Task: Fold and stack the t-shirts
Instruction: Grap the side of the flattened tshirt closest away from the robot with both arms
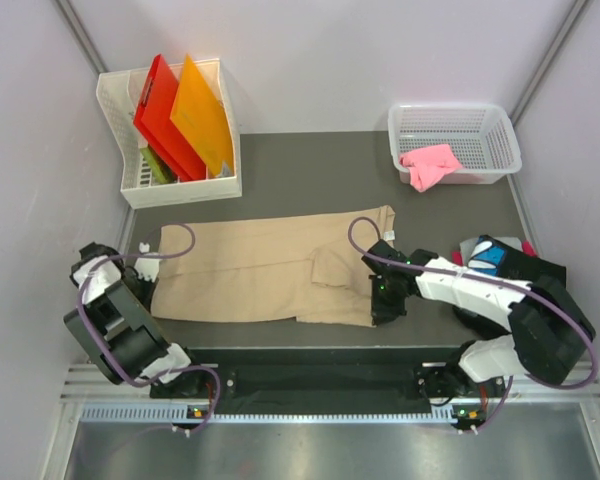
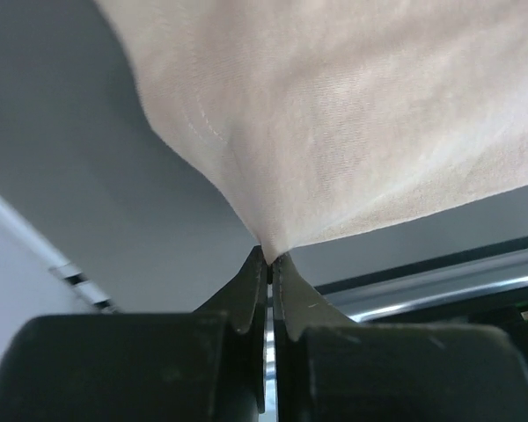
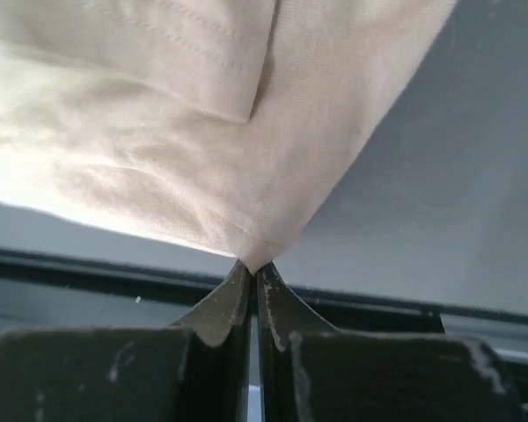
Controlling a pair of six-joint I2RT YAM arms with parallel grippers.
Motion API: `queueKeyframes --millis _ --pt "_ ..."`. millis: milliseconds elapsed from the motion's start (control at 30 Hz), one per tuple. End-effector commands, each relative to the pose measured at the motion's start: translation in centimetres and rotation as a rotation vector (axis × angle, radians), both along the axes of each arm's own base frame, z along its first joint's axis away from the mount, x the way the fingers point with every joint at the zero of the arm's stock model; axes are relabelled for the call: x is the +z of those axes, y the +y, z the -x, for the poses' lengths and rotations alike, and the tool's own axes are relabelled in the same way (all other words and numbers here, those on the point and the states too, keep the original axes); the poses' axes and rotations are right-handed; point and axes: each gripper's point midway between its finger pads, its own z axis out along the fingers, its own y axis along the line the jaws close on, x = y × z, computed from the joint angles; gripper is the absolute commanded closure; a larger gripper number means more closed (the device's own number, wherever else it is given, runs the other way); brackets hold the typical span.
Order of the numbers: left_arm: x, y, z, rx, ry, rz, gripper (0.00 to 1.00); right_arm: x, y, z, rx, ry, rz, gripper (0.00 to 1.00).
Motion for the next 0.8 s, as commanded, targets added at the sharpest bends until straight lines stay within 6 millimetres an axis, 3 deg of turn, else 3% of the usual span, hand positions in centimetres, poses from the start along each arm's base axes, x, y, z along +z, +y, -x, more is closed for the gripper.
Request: queueKeyframes --millis 0,533,633,767 --pt "3.6 0.0 -0.9 -0.038 -0.07 -0.006 1.0 4.3 0.0 0.3 0.036 -0.047 -0.038 1.0" --pt "3.6 -1.8 2.9 -0.134 -0.001 -0.002 1.0 8.1 -1.8 4.4 0.084 0.032 -0.064 1.0" --pt "4.0 -1.6 2.4 -0.133 -0.013 -0.005 1.0 8.9 -1.6 4.2 0.1 0.022 -0.071 1.0" --pt "5.0 -0.6 0.1 -0.087 -0.052 0.014 1.0 10.0 -1.2 1.8 0.099 -0.024 -0.058 1.0"
